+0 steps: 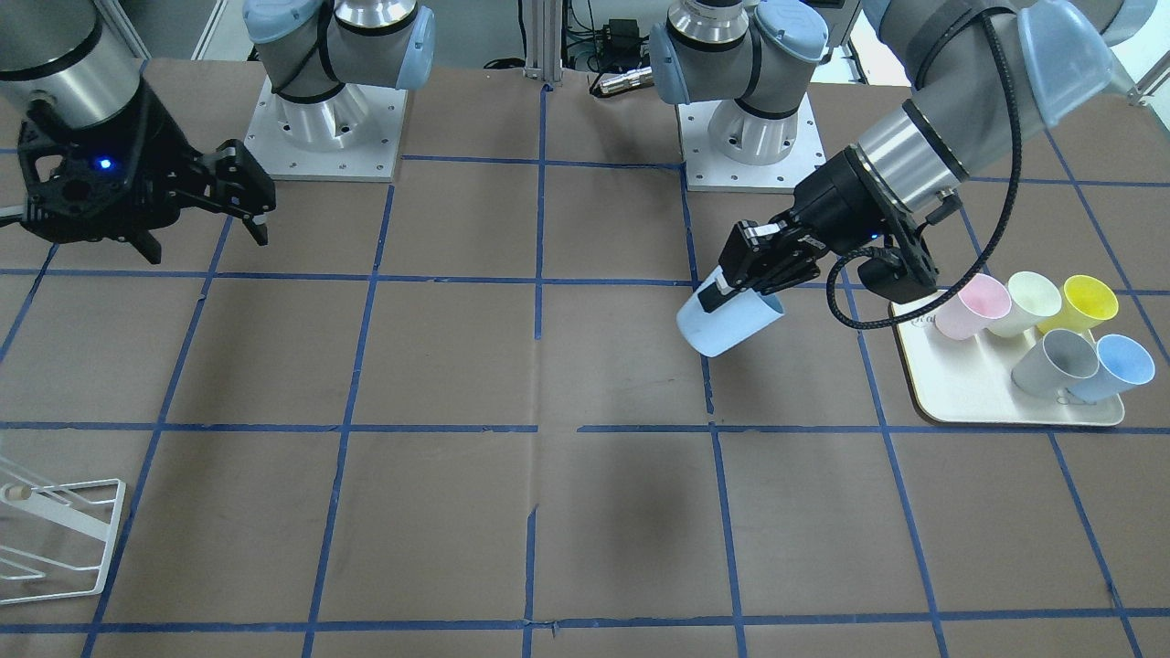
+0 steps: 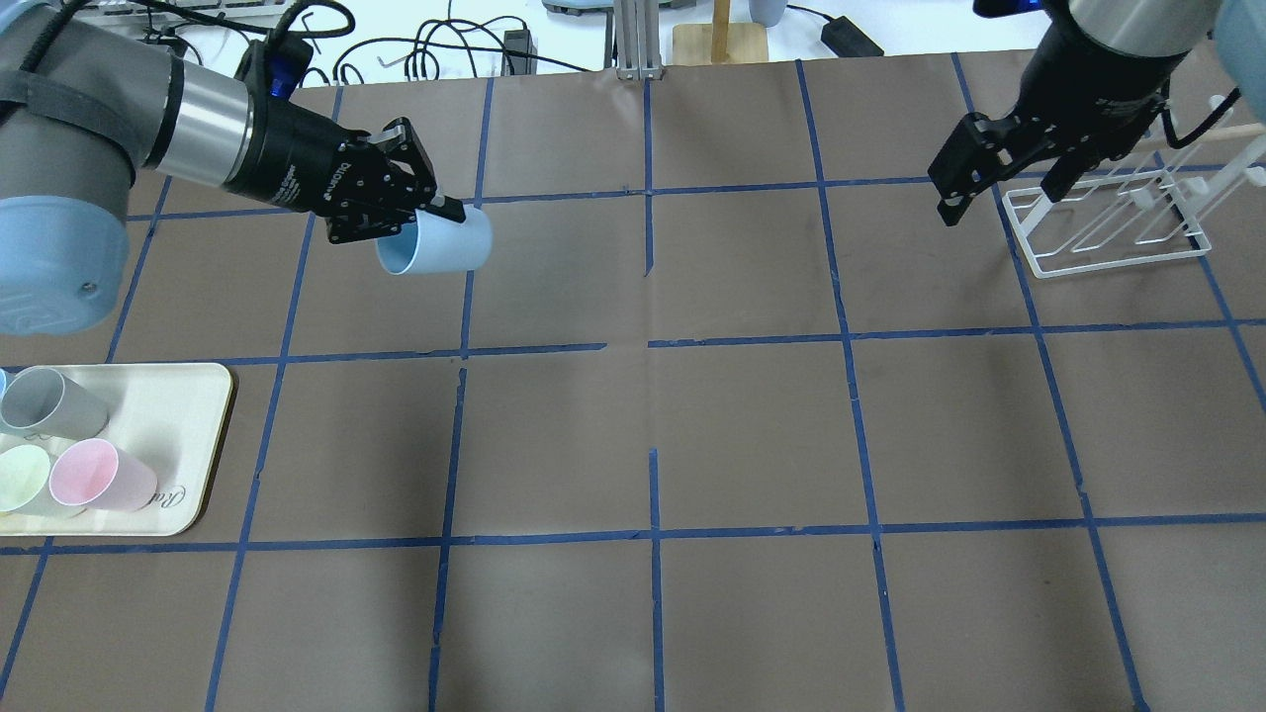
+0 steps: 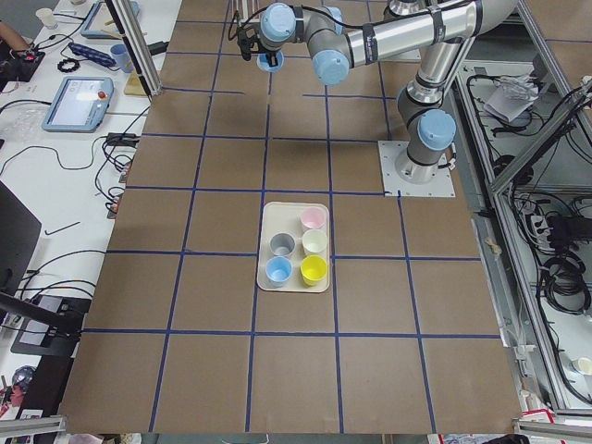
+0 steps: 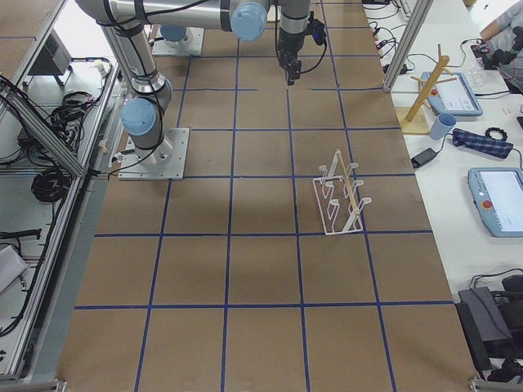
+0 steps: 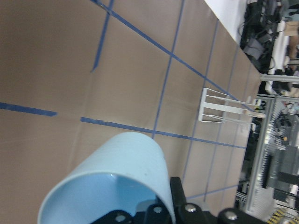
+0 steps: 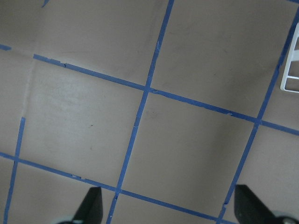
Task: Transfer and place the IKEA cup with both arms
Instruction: 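Carry the cup toward the white tray with the left gripper while the right gripper withdraws, then lower the cup upright onto the white tray and open the left gripper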
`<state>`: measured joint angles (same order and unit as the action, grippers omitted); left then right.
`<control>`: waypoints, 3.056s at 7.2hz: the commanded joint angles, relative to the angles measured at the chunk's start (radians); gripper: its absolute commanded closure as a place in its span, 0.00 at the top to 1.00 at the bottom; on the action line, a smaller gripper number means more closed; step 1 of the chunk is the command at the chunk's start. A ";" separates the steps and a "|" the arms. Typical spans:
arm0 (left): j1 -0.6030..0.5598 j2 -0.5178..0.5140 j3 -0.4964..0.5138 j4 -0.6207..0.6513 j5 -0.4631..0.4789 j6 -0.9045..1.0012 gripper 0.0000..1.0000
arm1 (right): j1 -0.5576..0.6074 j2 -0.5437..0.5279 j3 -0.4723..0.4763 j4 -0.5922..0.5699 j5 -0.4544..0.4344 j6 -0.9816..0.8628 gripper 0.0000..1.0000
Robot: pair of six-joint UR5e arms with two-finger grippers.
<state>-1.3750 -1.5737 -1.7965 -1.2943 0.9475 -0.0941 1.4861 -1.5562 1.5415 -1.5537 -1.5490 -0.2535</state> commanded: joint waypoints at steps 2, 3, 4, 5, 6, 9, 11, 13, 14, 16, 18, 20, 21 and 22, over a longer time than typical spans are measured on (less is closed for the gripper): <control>0.169 -0.003 0.014 -0.152 0.375 0.392 0.00 | 0.068 -0.038 -0.003 -0.031 -0.022 0.319 1.00; 0.198 -0.032 0.022 -0.149 0.531 0.486 0.00 | 0.069 -0.024 -0.004 -0.032 -0.010 0.341 1.00; 0.201 -0.045 0.026 -0.131 0.651 0.611 0.00 | 0.072 -0.019 -0.003 -0.031 -0.002 0.355 1.00; 0.208 -0.066 0.028 -0.087 0.718 0.720 0.00 | 0.072 -0.015 0.000 -0.038 0.025 0.338 1.00; 0.218 -0.101 0.026 -0.045 0.781 0.738 0.00 | 0.072 -0.016 0.011 -0.086 0.009 0.329 1.00; 0.279 -0.210 0.028 0.048 0.815 0.824 0.00 | 0.074 -0.016 0.018 -0.091 -0.040 0.329 1.00; 0.301 -0.282 0.029 0.143 0.823 0.879 0.00 | 0.074 -0.018 0.022 -0.089 -0.042 0.326 1.00; 0.336 -0.315 0.028 0.150 0.823 0.884 0.00 | 0.074 -0.019 0.022 -0.089 -0.040 0.326 1.00; 0.353 -0.328 0.020 0.150 0.821 0.884 0.00 | 0.074 -0.021 0.022 -0.089 -0.040 0.330 1.00; 0.370 -0.356 0.013 0.151 0.823 0.910 0.00 | 0.074 -0.021 0.023 -0.089 -0.040 0.329 1.00; 0.372 -0.371 0.009 0.142 0.824 0.922 0.00 | 0.074 -0.021 0.025 -0.089 -0.039 0.329 1.00; 0.385 -0.379 0.006 0.133 0.823 0.956 0.27 | 0.074 -0.019 0.025 -0.089 -0.039 0.329 1.00; 0.390 -0.382 0.002 0.133 0.824 0.994 0.63 | 0.074 -0.022 0.025 -0.089 -0.037 0.329 1.00; 0.390 -0.371 0.002 0.116 0.832 0.999 1.00 | 0.074 -0.024 0.034 -0.089 -0.030 0.332 1.00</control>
<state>-0.9878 -1.9511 -1.7929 -1.1646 1.7732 0.8853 1.5600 -1.5780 1.5685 -1.6430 -1.5848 0.0760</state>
